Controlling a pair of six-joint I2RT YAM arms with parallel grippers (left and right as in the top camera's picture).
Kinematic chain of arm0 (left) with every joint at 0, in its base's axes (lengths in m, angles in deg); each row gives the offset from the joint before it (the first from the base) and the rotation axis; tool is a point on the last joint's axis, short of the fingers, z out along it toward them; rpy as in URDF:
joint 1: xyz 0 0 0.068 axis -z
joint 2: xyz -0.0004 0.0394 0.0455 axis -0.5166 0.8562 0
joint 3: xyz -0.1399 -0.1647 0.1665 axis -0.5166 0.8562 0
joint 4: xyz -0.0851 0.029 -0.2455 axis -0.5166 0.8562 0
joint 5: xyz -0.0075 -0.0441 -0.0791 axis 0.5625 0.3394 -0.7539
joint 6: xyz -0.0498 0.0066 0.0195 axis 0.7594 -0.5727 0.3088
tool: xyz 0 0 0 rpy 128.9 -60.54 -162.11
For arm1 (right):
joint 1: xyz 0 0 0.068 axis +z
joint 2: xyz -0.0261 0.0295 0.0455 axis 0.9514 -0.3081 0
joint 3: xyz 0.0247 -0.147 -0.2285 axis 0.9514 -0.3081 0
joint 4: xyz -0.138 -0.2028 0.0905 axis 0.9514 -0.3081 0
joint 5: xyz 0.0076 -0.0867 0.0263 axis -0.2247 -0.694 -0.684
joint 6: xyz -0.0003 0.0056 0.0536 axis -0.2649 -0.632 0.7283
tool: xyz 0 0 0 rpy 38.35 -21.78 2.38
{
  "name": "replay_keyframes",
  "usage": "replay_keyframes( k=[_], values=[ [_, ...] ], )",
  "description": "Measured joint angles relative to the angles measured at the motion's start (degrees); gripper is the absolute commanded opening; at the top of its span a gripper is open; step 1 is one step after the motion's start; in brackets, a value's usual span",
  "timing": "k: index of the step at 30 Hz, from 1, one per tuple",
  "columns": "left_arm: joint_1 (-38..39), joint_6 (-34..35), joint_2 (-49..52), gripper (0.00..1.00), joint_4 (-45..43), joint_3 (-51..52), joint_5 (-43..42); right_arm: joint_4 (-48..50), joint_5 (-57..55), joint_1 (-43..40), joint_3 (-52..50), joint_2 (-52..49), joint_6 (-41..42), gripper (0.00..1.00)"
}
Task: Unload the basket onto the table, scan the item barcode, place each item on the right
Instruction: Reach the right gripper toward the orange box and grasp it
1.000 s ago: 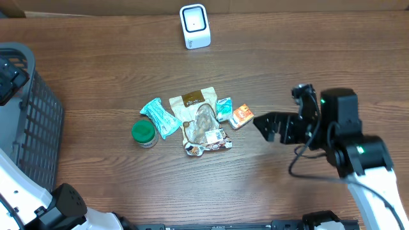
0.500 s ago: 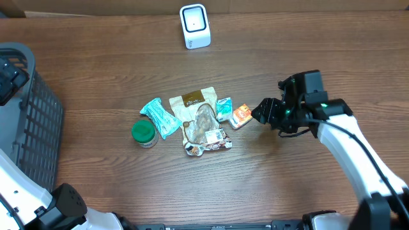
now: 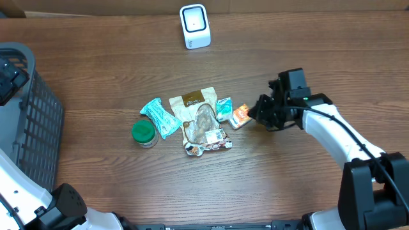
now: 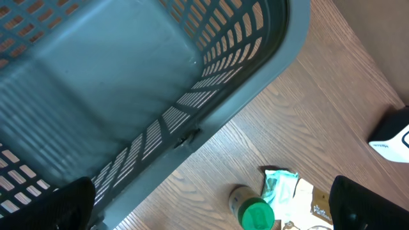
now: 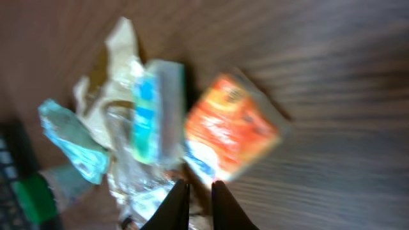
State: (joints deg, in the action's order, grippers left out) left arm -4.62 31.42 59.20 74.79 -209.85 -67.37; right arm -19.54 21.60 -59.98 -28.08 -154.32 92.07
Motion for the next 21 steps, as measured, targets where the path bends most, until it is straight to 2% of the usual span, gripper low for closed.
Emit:
replay_keyframes(
  k=[3, 9, 21],
  values=[
    [0.0, 0.0, 0.0, 1.00, 0.0, 0.0, 0.0, 3.5, -1.7, 3.1, -0.7, 0.0, 4.8, 0.04],
    [0.0, 0.0, 0.0, 1.00, 0.0, 0.0, 0.0, 5.6, -8.0, 8.6, -2.5, -0.8, 15.4, 0.04],
    [0.0, 0.0, 0.0, 1.00, 0.0, 0.0, 0.0, 11.2, -10.4, 11.2, -2.1, -9.0, 23.4, 0.05]
  ],
)
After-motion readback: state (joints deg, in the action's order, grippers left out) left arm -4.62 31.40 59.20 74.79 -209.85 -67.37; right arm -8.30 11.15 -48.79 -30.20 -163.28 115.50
